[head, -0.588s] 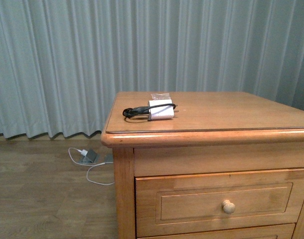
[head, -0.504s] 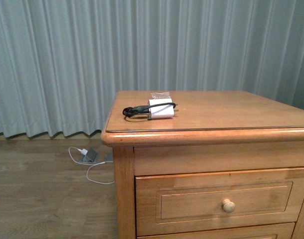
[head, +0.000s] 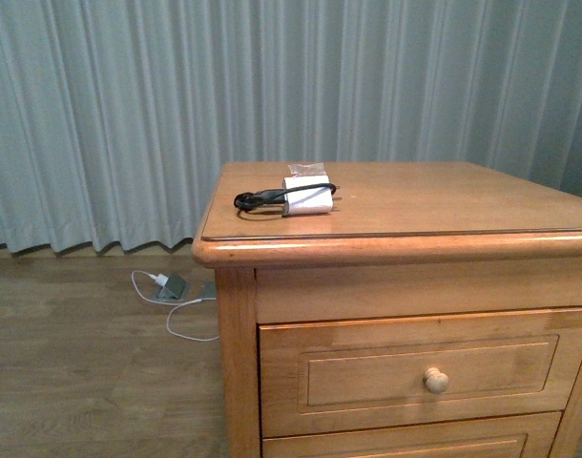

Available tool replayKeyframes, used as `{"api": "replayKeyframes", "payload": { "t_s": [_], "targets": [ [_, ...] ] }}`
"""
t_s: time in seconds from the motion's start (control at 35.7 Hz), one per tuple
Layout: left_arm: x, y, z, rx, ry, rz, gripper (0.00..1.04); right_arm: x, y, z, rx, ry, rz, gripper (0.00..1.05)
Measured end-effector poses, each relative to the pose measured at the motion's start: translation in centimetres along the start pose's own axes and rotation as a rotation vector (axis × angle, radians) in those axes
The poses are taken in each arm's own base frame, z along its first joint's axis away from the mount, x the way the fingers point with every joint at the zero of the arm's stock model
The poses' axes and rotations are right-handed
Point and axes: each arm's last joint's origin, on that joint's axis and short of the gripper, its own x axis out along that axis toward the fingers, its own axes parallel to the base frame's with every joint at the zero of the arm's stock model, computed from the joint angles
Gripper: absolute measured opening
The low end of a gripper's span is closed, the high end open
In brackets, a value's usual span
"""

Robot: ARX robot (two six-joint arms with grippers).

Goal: Put charger into drawer

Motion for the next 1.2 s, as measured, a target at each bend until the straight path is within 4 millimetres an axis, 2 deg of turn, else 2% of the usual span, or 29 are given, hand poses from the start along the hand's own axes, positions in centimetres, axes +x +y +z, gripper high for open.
{"api": "replayKeyframes", "payload": {
  "t_s": [0.08, 0.22, 0.34, 0.45, 0.64, 0.78, 0.9, 1.2],
  "targets": [
    [0.0, 0.0, 0.0, 0.000, 0.000, 0.001, 0.98, 1.7, 0.0, 0.3, -0.008, 0.102, 0.036, 0.96],
    [0.0, 0.0, 0.0, 0.000, 0.000, 0.001, 0.98, 5.4, 0.3, 1.4, -0.031, 0.145, 0.054, 0.96],
    [0.0, 0.0, 0.0, 0.000, 0.000, 0.001, 0.98, 10.2, 0.8, 1.7, -0.019, 0.185, 0.068, 0.96],
    [0.0, 0.0, 0.0, 0.000, 0.000, 0.001, 0.98, 14.6, 1.8, 1.3, -0.026, 0.228, 0.072, 0.96],
    [0.0, 0.0, 0.0, 0.000, 0.000, 0.001, 0.98, 19.5, 3.1, 0.2, -0.047, 0.248, 0.060, 0.96],
    [0.0, 0.0, 0.0, 0.000, 0.000, 0.001, 0.98, 23.5, 4.4, -1.6, -0.068, 0.268, 0.045, 0.96],
    [0.0, 0.0, 0.0, 0.000, 0.000, 0.001, 0.98, 25.6, 5.0, -2.4, -0.080, 0.254, 0.038, 0.96],
    [0.0, 0.0, 0.0, 0.000, 0.000, 0.001, 0.98, 29.0, 5.5, -4.0, -0.111, 0.231, 0.018, 0.96]
  ]
}}
